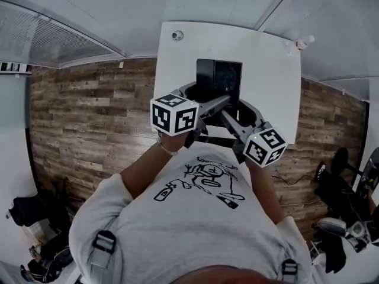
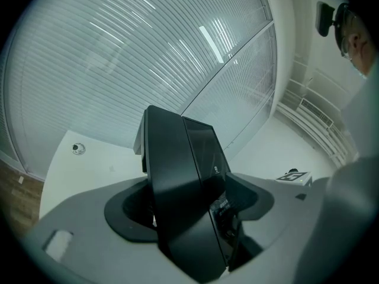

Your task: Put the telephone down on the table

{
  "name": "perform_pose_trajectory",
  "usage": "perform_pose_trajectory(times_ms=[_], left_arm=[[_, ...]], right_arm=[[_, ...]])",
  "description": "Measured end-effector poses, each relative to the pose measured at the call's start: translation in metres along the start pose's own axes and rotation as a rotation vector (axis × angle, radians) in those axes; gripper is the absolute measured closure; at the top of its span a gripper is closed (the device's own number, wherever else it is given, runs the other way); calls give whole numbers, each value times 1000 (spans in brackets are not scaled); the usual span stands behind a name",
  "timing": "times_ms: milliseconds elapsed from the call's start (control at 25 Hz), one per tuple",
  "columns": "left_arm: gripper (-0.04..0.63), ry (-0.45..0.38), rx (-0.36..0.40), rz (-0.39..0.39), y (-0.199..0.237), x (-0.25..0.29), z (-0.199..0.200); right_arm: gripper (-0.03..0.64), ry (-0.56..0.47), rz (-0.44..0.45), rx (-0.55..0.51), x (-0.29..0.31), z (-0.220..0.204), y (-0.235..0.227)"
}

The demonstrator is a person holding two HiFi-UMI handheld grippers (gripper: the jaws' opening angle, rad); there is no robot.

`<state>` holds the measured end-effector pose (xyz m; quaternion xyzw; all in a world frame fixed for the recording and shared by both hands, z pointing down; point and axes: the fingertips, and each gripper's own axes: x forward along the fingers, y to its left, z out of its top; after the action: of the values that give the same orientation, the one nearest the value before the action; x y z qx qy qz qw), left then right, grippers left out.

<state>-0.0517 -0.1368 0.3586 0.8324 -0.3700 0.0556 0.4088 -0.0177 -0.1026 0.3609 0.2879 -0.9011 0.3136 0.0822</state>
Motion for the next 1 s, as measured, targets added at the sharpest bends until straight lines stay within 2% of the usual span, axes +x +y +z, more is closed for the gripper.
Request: perform_pose_trajectory(times_ms=[480, 1000], left_arm=[[245, 5, -24, 10, -21, 43, 2], [245, 33, -33, 21, -14, 57, -8]], right_arm=[[380, 21, 7, 11, -28, 11, -38], [380, 40, 10, 37, -27, 1, -53]])
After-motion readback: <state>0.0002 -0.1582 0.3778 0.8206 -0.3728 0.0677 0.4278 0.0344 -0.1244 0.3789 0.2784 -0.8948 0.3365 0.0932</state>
